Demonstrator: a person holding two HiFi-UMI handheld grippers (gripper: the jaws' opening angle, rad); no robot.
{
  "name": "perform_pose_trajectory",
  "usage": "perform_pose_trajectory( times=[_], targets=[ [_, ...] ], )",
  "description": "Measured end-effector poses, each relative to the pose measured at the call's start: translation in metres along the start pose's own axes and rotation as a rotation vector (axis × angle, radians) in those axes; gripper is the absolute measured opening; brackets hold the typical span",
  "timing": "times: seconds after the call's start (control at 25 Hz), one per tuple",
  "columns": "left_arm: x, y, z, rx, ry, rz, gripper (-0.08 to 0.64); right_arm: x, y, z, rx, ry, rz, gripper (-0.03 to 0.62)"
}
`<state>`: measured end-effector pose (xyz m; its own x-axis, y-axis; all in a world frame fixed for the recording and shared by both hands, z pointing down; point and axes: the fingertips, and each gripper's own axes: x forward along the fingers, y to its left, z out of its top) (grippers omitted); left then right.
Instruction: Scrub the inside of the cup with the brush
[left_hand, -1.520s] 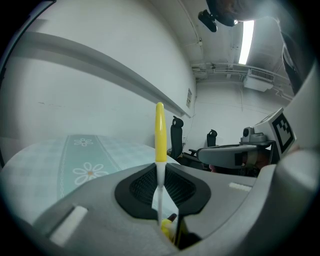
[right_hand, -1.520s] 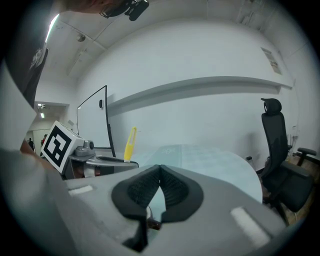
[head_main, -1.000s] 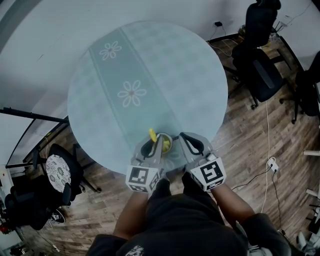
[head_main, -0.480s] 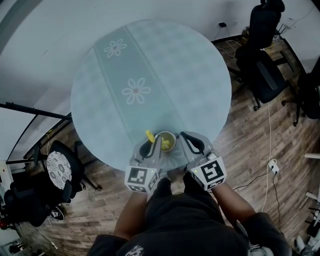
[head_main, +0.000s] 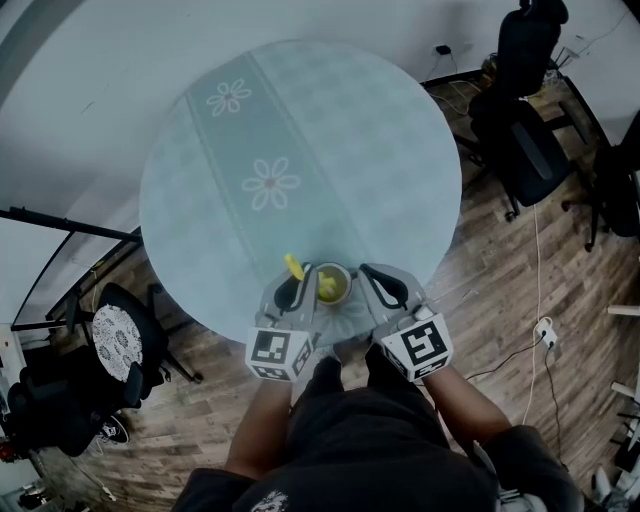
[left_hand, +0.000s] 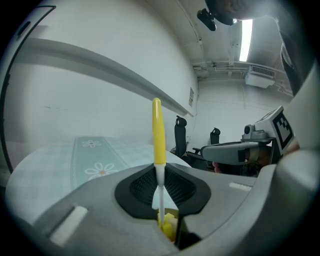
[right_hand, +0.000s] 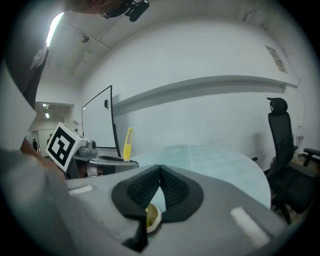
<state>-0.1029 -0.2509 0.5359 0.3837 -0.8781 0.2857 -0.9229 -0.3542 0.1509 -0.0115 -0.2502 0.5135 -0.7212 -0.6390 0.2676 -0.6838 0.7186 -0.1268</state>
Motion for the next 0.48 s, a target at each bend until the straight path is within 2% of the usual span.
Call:
perform_pose_trajectory(
  times=[0.48],
  targets=[
    [0.026, -0.007, 0.006, 0.006, -0.01, -0.016, 0.037, -0.007, -0.018, -0.001, 0.001, 0.018, -0.024, 0.002]
  ],
)
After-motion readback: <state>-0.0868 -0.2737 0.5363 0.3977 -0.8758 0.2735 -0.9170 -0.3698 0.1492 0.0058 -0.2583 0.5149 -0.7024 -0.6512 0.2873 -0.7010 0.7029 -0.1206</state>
